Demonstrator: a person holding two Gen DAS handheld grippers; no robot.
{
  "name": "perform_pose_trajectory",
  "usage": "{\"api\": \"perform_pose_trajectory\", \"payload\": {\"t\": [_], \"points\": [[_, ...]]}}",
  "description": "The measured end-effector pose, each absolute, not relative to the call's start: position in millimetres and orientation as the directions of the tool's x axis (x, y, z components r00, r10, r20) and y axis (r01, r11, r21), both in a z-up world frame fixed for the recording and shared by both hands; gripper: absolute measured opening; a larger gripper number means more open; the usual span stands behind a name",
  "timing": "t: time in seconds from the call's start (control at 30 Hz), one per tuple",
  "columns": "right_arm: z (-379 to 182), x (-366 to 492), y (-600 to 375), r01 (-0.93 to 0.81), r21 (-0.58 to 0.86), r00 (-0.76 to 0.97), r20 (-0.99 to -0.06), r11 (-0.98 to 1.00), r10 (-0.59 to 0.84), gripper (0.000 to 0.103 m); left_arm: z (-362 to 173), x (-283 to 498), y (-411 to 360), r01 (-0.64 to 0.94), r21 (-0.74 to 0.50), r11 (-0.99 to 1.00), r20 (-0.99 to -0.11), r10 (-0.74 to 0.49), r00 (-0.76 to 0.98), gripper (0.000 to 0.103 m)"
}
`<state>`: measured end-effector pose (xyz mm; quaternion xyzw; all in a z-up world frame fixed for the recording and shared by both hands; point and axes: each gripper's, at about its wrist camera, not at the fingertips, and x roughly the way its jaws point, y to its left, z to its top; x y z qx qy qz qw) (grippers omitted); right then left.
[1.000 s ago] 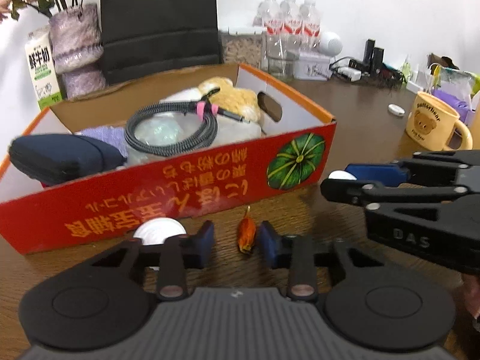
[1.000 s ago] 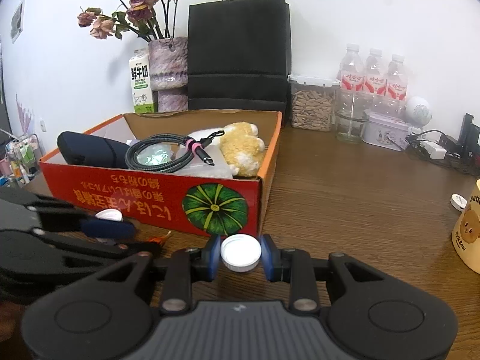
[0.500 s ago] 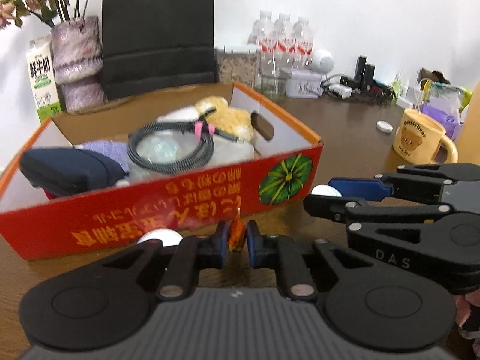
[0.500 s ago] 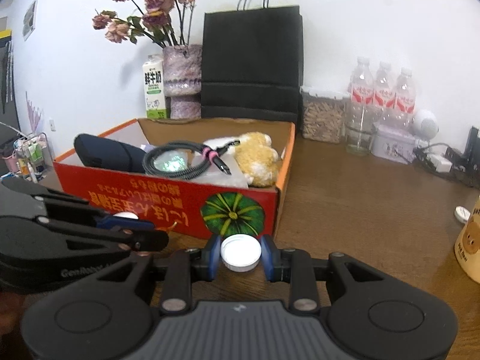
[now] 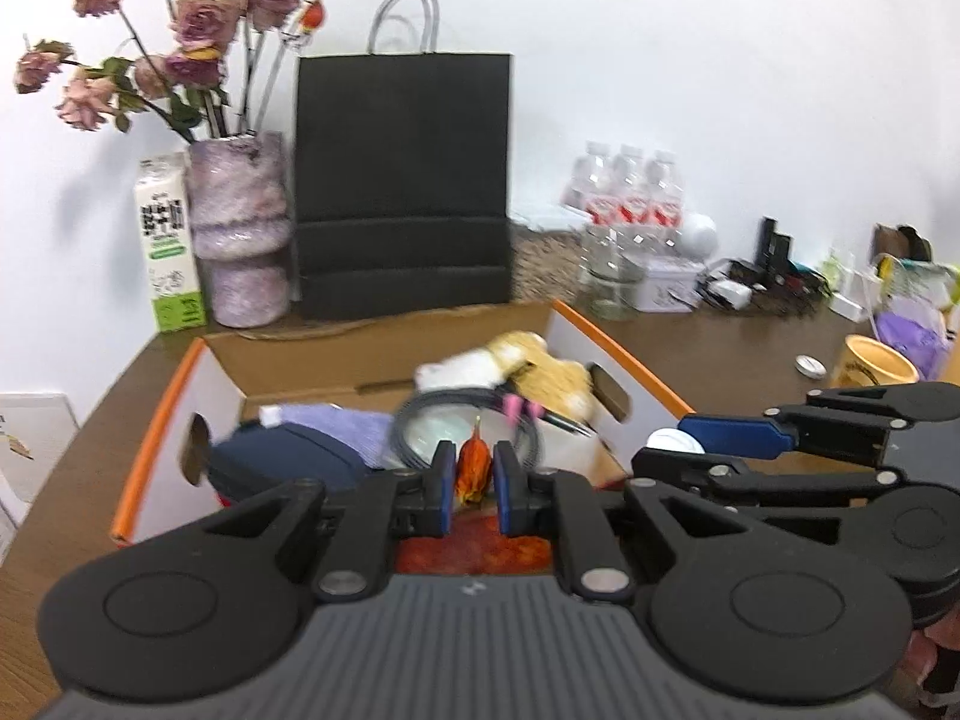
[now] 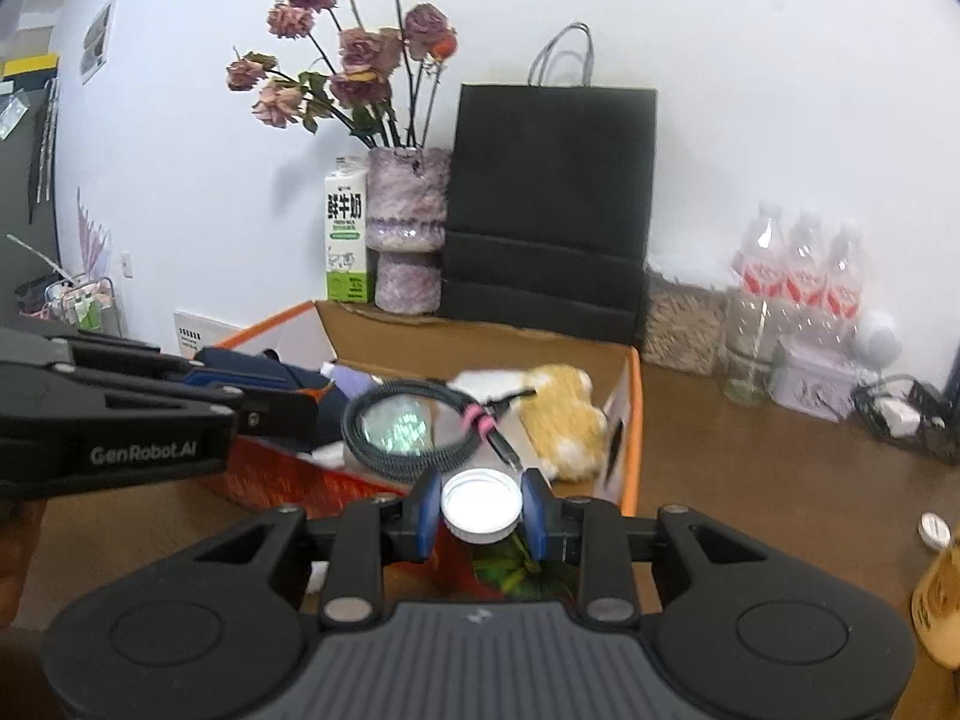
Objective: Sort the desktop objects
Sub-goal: 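Carry the white cap and orange item into the box and open both grippers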
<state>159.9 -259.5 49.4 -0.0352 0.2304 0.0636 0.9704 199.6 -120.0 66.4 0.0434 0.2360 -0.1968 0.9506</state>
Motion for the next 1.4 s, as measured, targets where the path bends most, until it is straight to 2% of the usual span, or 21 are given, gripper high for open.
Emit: {"api": "perform_pose_trajectory", "payload": {"t": [0.33,0.6,0.8,0.83,0.87,0.9,0.93,0.97,1.0,1.1,1.2,1.4], "points": [[64,204,-233,-0.157,-0.043,0.896,-0.427,0.987,0.124,0.027,71,232,-91,0.317,-0.018,0.948,-0.446,-0.291,0.847,0.014],[49,238,-223,-0.152,-0.034,0.884,-0.451,0.988,0.121,0.027,59,262,-76,0.265,-0.038,0.963,-0.447,-0.254,0.858,0.014],[34,251,-229,-0.138,-0.038,0.871,-0.481,0.99,0.102,0.028,46,272,-75,0.247,-0.007,0.969,-0.461,-0.223,0.859,0.016],[32,252,-229,-0.135,-0.042,0.869,-0.485,0.99,0.098,0.031,45,272,-75,0.243,-0.005,0.97,-0.46,-0.218,0.861,0.021],[30,251,-230,-0.131,-0.045,0.868,-0.488,0.99,0.093,0.045,45,271,-74,0.237,-0.003,0.972,-0.456,-0.212,0.864,0.026],[30,250,-231,-0.127,-0.048,0.869,-0.487,0.991,0.088,0.064,45,271,-73,0.227,-0.001,0.974,-0.452,-0.203,0.868,0.046],[30,249,-231,-0.121,-0.055,0.873,-0.482,0.991,0.08,0.073,46,270,-73,0.214,0.004,0.977,-0.448,-0.189,0.874,0.066],[31,248,-231,-0.116,-0.063,0.877,-0.475,0.991,0.072,0.083,47,268,-72,0.207,0.01,0.978,-0.436,-0.182,0.881,0.072],[32,245,-230,-0.111,-0.073,0.883,-0.465,0.991,0.064,0.087,48,266,-71,0.201,0.015,0.979,-0.422,-0.176,0.889,0.077],[37,240,-230,-0.094,-0.08,0.893,-0.447,0.992,0.049,0.096,51,262,-69,0.187,0.019,0.982,-0.407,-0.163,0.899,0.103],[40,231,-229,-0.081,-0.086,0.899,-0.436,0.993,0.036,0.103,53,257,-66,0.176,0.025,0.984,-0.406,-0.15,0.901,0.103],[42,201,-221,-0.109,-0.099,0.899,-0.434,0.989,0.056,0.103,54,240,-55,0.175,0.03,0.984,-0.413,-0.148,0.899,0.103]]}}
